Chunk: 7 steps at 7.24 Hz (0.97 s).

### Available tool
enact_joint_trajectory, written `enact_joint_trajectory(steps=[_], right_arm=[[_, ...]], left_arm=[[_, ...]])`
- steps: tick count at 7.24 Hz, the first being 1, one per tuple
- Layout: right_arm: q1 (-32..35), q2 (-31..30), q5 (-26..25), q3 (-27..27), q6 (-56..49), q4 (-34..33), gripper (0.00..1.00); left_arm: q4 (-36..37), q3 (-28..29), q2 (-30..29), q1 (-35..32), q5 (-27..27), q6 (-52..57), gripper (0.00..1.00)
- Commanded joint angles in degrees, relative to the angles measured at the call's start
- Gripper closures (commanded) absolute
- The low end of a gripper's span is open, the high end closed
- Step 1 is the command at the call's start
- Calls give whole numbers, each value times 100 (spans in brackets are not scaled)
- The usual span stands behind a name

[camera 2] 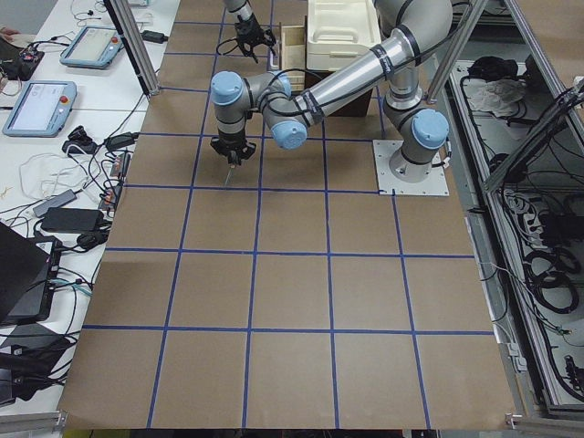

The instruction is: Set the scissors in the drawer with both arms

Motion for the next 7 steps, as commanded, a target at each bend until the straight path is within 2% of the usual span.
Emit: enact_joint_trajectory(steps=[1,7], right_arm=[[-8,9,-11,-27,0,-133,21],[-70,149,-81,-159,-9,-345,21]], left_arm=[[-163,3,131,-180,11,-207,100],[-269,55,148,-364,28,-383,100]])
